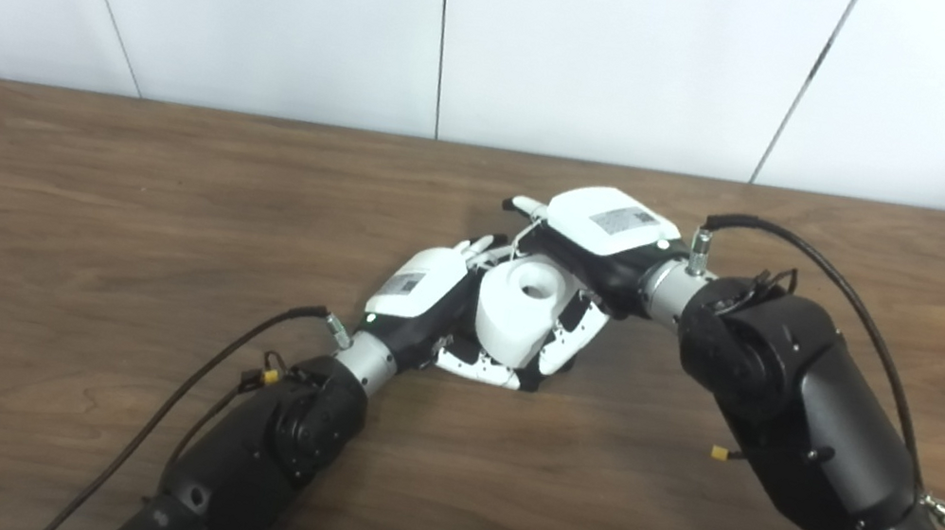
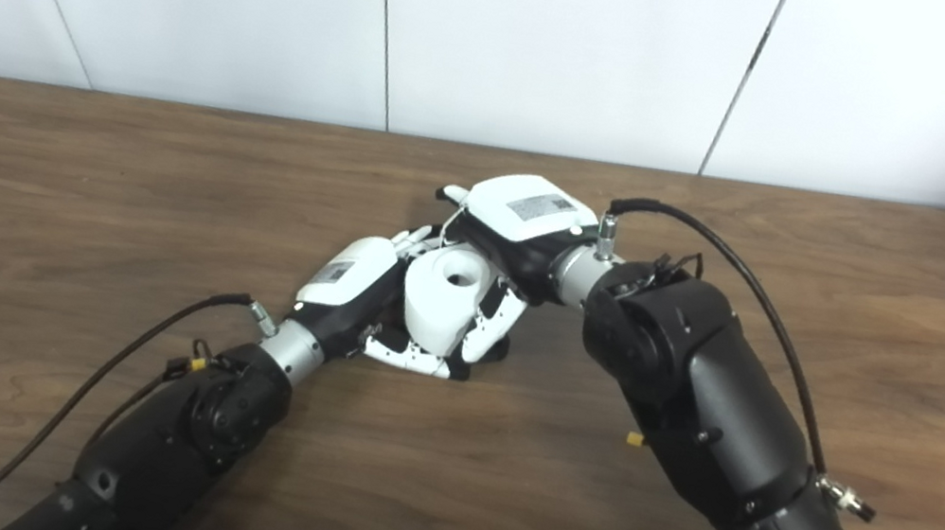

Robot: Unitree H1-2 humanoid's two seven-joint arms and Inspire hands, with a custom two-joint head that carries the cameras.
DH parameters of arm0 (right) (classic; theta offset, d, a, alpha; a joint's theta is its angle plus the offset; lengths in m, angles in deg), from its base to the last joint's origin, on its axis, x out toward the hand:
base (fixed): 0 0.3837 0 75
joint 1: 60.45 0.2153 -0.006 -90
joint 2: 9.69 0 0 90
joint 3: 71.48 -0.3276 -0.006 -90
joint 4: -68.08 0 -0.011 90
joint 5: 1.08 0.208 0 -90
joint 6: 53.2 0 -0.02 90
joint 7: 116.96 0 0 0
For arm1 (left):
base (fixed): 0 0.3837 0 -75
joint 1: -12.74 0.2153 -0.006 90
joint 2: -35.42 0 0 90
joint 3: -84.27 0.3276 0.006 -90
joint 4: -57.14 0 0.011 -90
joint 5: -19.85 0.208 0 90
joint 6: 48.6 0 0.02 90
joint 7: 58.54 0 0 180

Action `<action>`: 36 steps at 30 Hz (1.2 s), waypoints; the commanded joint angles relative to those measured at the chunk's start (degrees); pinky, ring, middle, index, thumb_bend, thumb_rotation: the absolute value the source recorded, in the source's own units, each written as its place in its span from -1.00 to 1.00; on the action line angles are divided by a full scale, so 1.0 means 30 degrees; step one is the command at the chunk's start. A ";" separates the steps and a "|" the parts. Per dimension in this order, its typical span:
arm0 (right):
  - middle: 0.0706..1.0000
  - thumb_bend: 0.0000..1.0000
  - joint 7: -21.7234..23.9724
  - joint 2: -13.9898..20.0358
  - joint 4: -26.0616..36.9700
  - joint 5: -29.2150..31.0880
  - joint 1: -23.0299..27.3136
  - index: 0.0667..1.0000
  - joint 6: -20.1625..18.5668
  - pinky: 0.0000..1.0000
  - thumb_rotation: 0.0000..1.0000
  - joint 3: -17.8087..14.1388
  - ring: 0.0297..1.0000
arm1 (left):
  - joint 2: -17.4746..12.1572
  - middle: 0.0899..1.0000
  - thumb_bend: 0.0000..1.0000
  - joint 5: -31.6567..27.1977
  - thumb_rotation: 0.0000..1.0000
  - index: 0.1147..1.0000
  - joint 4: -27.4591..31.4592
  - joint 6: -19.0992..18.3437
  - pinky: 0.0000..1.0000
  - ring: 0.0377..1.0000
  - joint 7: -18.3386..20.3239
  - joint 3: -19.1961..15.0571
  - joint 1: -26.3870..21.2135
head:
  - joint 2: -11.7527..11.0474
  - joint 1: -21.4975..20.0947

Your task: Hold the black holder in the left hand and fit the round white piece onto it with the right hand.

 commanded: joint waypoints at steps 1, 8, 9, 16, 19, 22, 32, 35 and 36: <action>0.93 0.97 -0.0072 0.0066 0.0214 0.0032 0.0165 1.00 0.0165 0.54 -0.42 -0.0163 0.73 | 0.0259 0.86 0.05 0.0409 -0.89 -0.17 -0.0938 -0.0563 1.00 1.00 0.1759 0.1070 0.1067 | 0.0017 0.0005; 0.90 0.97 -0.0511 0.0022 0.0235 -0.0066 0.0158 1.00 0.0246 0.50 -0.42 -0.0296 0.67 | 0.0229 0.85 0.05 0.0343 -0.89 -0.17 -0.0935 -0.0538 1.00 1.00 0.1683 0.1022 0.1121 | 0.0074 -0.0061; 0.90 0.96 -0.0585 0.0026 0.0230 -0.0033 0.0184 1.00 0.0265 0.50 -0.42 -0.0331 0.67 | 0.0224 0.85 0.05 0.0338 -0.89 -0.17 -0.0922 -0.0583 1.00 1.00 0.1708 0.1018 0.1124 | 0.0085 -0.0070; 0.92 1.00 -0.1292 -0.0198 0.0138 0.0370 0.0359 1.00 0.0264 0.47 -0.44 -0.0908 0.70 | 0.0136 0.86 0.05 0.0356 -0.89 -0.17 -0.0938 -0.0647 1.00 1.00 0.1830 0.1047 0.1095 | 0.0025 -0.0121; 0.93 1.00 -0.1303 -0.0231 0.0019 0.0630 0.0694 1.00 0.0343 0.45 -0.45 -0.1175 0.71 | 0.0124 0.86 0.05 0.0301 -0.89 -0.17 -0.0982 -0.0590 1.00 1.00 0.1789 0.1007 0.1095 | 0.0026 -0.0139; 0.94 0.98 -0.0744 -0.0219 0.0088 0.0681 0.1189 1.00 0.0054 0.45 -0.44 -0.1332 0.71 | 0.0124 0.86 0.05 0.0225 -0.89 -0.17 -0.0940 -0.0597 1.00 1.00 0.1785 0.0965 0.1110 | 0.0026 -0.0139; 0.94 0.98 0.0113 -0.0018 0.0200 0.0933 0.2239 1.00 -0.0423 0.40 -0.41 -0.1712 0.71 | 0.0091 0.86 0.05 0.0138 -0.88 -0.17 -0.1026 -0.0507 1.00 1.00 0.1780 0.0941 0.1084 | -0.0018 -0.0235; 0.94 0.99 0.0366 0.0084 0.0221 0.0923 0.2394 1.00 -0.0498 0.39 -0.42 -0.1712 0.70 | 0.0081 0.85 0.05 0.0122 -0.88 -0.17 -0.1114 -0.0443 1.00 1.00 0.1756 0.0940 0.1073 | -0.0059 -0.0301; 0.95 1.00 0.0503 0.0133 0.0244 0.0911 0.2434 1.00 -0.0534 0.40 -0.43 -0.1684 0.71 | 0.0076 0.85 0.05 0.0115 -0.89 -0.17 -0.1155 -0.0385 1.00 1.00 0.1715 0.0932 0.1071 | -0.0094 -0.0343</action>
